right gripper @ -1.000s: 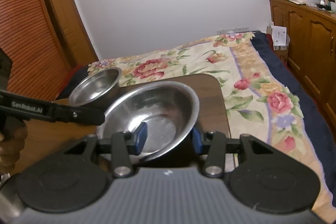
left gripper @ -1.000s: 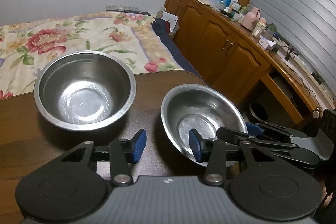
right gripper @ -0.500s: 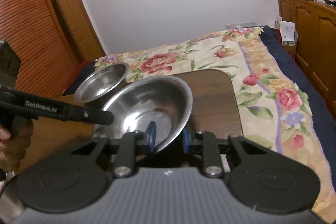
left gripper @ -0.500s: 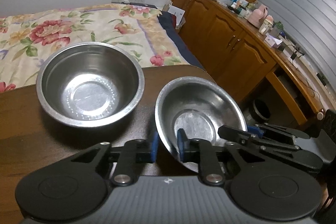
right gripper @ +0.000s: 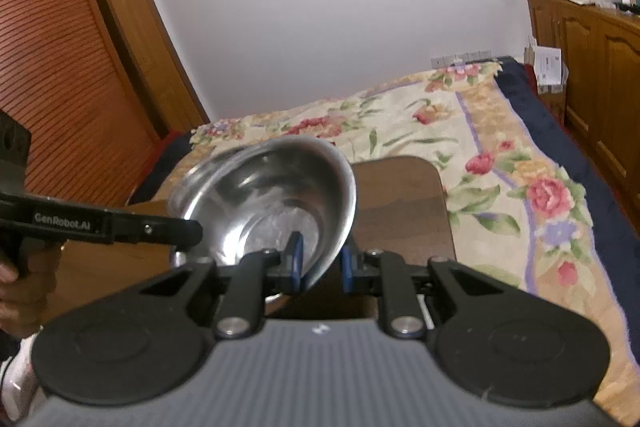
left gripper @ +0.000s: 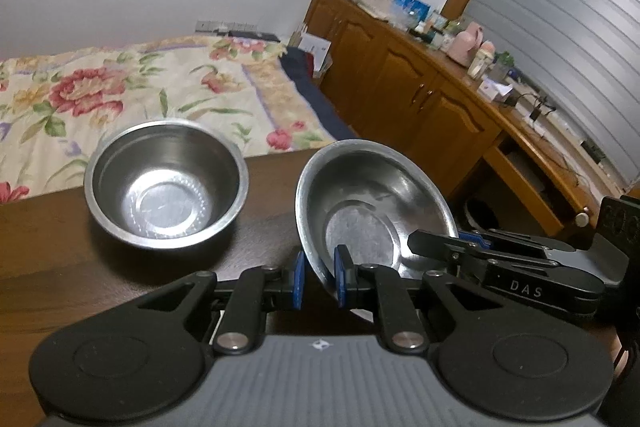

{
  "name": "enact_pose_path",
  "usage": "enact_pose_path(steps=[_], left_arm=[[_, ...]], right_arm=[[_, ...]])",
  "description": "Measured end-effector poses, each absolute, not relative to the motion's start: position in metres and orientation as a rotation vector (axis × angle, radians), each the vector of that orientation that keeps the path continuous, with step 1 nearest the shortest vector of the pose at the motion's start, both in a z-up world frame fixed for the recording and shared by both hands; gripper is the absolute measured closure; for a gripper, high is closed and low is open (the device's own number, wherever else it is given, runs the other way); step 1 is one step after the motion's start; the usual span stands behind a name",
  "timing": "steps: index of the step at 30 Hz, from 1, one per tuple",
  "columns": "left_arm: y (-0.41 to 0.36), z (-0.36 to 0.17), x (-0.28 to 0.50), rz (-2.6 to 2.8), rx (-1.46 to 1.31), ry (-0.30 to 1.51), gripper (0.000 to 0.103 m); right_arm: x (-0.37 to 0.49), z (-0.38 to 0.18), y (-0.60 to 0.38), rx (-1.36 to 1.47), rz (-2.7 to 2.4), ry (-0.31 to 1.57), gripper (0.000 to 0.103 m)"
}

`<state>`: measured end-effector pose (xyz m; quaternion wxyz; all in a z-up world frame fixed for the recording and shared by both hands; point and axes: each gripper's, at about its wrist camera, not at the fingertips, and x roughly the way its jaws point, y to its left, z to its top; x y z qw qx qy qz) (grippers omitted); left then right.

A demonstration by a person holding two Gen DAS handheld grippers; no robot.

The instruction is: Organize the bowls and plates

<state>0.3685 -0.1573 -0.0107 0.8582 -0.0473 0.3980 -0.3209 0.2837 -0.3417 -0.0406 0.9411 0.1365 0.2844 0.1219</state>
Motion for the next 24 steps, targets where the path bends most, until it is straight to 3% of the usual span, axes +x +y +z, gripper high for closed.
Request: enact_pose_path(steps=[24], left_arm=[[-0.112, 0.034, 0.297, -0.68, -0.1, 0.755, 0.086]], right_arm=[[0.244, -0.005, -0.308, 0.235, 0.289, 0.552, 0.082]])
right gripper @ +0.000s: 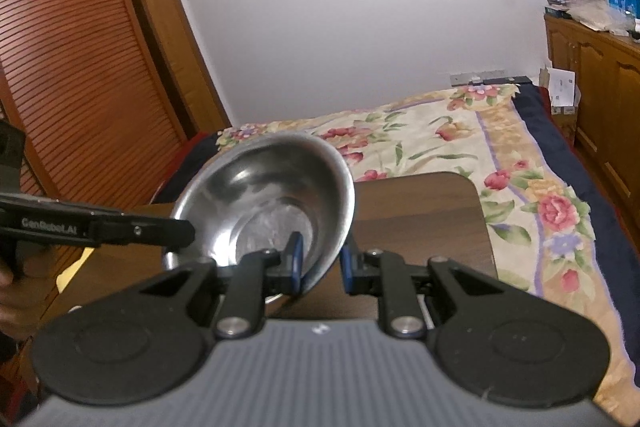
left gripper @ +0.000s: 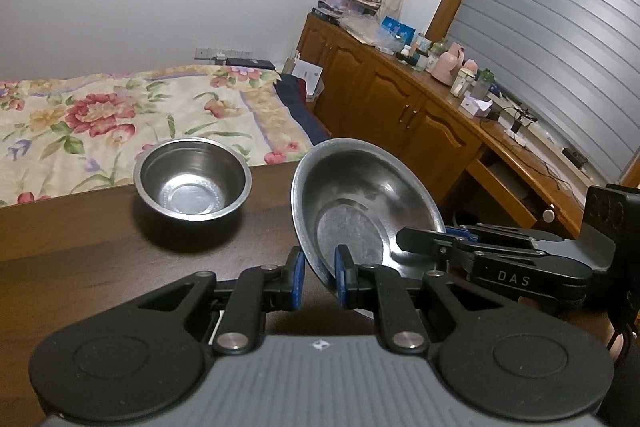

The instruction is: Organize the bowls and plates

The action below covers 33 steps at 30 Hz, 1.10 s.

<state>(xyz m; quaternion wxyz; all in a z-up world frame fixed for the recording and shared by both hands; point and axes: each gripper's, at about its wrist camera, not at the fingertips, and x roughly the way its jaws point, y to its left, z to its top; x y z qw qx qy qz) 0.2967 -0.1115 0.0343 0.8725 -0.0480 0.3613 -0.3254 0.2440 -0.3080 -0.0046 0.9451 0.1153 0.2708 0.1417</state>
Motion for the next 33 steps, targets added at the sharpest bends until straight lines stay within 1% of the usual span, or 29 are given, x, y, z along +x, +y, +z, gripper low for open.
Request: enact_pose_path(steps=[14, 28, 33], left_arm=[[-0.087, 0.07, 0.243, -0.697, -0.081, 0.68, 0.086], [-0.068, 0.05, 0.203, -0.693, -0.091, 0.696, 0.085], [-0.065, 0.036, 0.193, -0.704, -0.097, 0.706, 0.085]], right_arm=[[0.21, 0.02, -0.29, 0.247, 0.331, 0.52, 0.082], [0.183, 0.008, -0.277, 0.252, 0.369, 0.564, 0.082], [0.171, 0.0, -0.274, 0.252, 0.373, 0.58, 0.082]])
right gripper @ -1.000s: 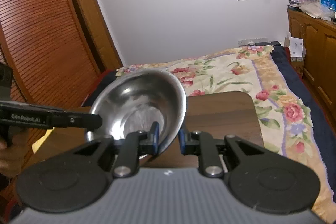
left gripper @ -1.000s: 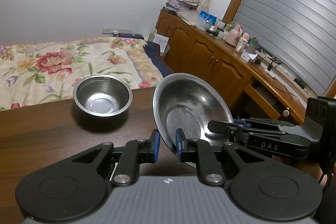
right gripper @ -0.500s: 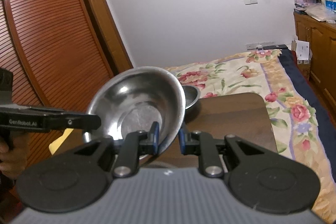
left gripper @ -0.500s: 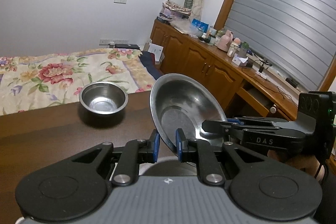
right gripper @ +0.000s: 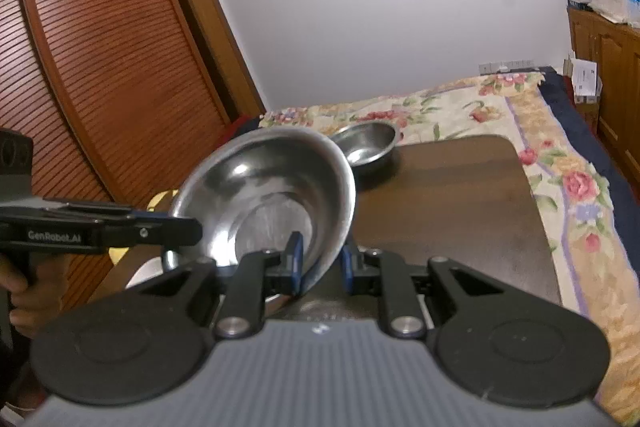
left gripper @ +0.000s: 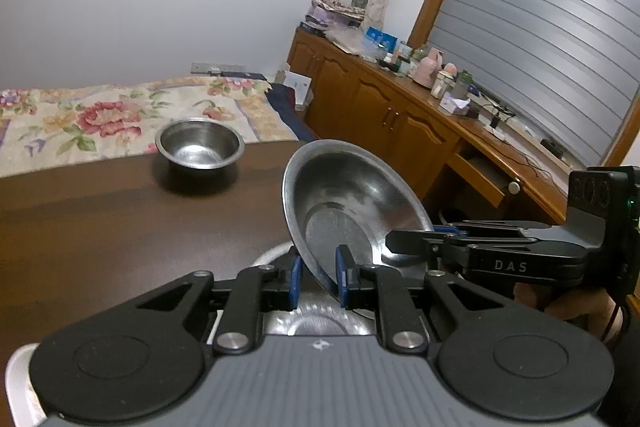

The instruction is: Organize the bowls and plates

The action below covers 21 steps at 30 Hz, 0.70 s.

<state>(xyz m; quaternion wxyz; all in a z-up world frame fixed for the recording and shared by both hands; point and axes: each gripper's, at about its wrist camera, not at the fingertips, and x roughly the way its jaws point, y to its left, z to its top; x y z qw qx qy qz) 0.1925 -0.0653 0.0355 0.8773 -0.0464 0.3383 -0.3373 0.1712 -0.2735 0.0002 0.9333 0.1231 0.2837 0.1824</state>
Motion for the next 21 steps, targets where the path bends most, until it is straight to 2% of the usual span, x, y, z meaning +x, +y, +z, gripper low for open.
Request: enact_pose_path(steps=[11, 21], left_arm=[[-0.067, -0.016, 0.182, -0.684, -0.096, 0.784, 0.083], [-0.079, -0.03, 0.175, -0.638, 0.028, 0.752, 0.082]], right_arm=[[0.159, -0.036, -0.266, 0.24, 0.348, 0.647, 0.082], [0.158, -0.043, -0.254, 0.15, 0.321, 0.654, 0.082]])
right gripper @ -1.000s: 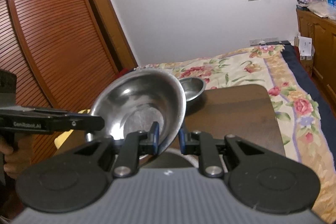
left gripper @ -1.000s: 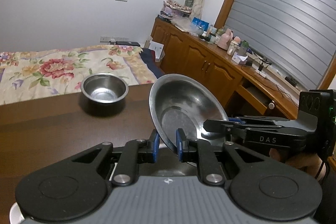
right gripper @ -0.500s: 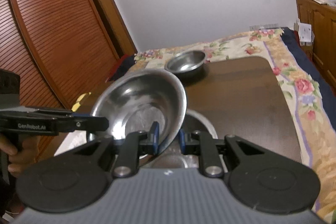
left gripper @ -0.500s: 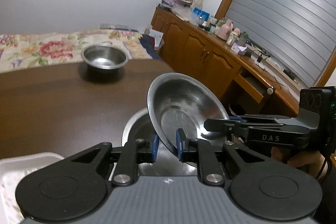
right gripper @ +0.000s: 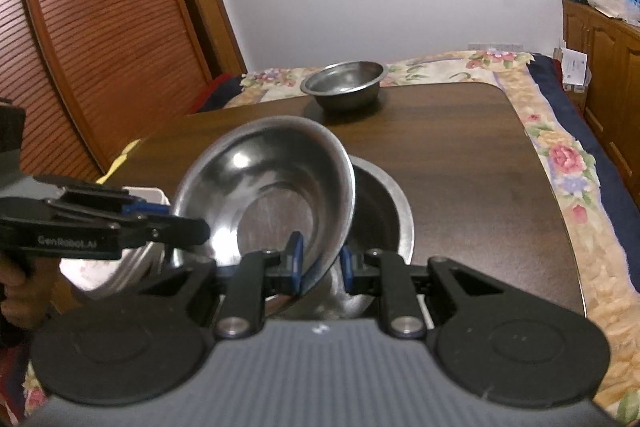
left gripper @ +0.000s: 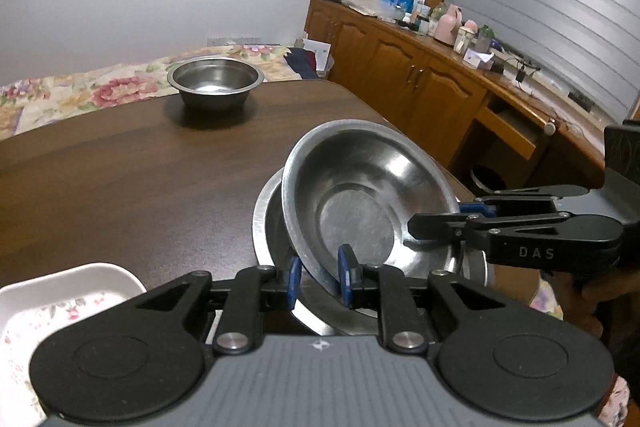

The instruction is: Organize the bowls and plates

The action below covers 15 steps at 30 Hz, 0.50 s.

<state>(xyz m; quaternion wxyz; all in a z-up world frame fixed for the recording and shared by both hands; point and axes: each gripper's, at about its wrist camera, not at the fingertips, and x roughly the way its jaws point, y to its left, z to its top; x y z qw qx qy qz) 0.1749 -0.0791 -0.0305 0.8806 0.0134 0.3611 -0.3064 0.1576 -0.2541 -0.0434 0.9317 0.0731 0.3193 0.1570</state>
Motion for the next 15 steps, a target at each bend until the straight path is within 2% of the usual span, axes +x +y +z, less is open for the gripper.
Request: enact_pose_path(steps=[13, 15], left_arm=[[-0.089, -0.038, 0.176, -0.605, 0.097, 0.72, 0.081], [-0.09, -0.039, 0.177, -0.587, 0.116, 0.716, 0.081]], right_arm=[[0.154, -0.045, -0.253, 0.073, 0.324, 0.626, 0.085], [0.153, -0.044, -0.253, 0.057, 0.32, 0.623, 0.089]])
